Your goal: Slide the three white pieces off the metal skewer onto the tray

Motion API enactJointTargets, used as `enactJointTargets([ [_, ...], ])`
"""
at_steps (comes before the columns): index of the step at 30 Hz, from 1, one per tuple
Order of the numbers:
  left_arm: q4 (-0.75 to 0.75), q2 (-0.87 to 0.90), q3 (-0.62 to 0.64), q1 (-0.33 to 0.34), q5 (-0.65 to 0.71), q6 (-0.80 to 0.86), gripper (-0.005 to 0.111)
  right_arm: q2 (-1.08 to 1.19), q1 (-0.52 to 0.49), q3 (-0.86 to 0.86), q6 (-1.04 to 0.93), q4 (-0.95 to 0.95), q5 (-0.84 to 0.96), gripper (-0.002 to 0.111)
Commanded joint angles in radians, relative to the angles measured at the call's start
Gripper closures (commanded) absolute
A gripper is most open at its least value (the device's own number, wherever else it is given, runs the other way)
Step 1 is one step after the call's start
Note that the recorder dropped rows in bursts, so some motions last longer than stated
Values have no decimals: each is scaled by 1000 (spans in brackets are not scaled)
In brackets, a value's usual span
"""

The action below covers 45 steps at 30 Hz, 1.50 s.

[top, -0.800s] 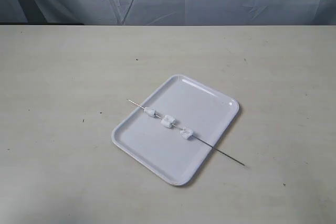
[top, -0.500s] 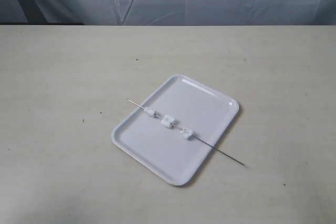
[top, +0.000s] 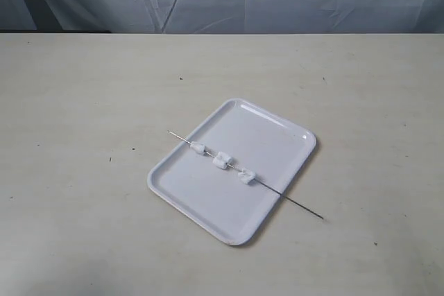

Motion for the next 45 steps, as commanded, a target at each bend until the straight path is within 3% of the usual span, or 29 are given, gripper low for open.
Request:
enactJointTargets([
  [1, -10, -5, 3, 2, 0, -1, 107, -1, -6, 1, -6, -90, -34, 109],
  [5, -10, -5, 3, 2, 0, -1, 107, -1, -6, 1, -9, -288, -87, 109],
  [8, -10, -5, 3, 2, 0, -1, 107, -1, -6, 1, -7, -449, -234, 109],
  [13, -10, -5, 3, 2, 0, -1, 107, -1, -6, 1, 6, -235, -476, 109],
  [14, -10, -5, 3, 2, 0, -1, 107, -1, -6, 1, 90, -137, -507, 109],
  [18, -10, -5, 3, 2, -2, -1, 107, -1, -6, 1, 267, 27, -483, 109],
  [22, -10, -5, 3, 2, -2, -1, 107, -1, 27, 1, 371, -109, -461, 109],
  [25, -10, -5, 3, 2, -2, -1, 107, 49, 111, -63, 509, -286, -501, 109],
  [30, -10, -5, 3, 2, -2, -1, 107, 236, 207, -198, 612, -556, -548, 109],
  [34, -10, -5, 3, 2, -2, -1, 107, 447, 244, -327, 612, -765, -689, 109],
  [38, -10, -5, 3, 2, -2, -1, 107, 635, 262, -463, 704, -893, -522, 109],
  [45, -10, -5, 3, 2, -2, -1, 107, 857, 339, -593, 717, -915, 82, 109],
])
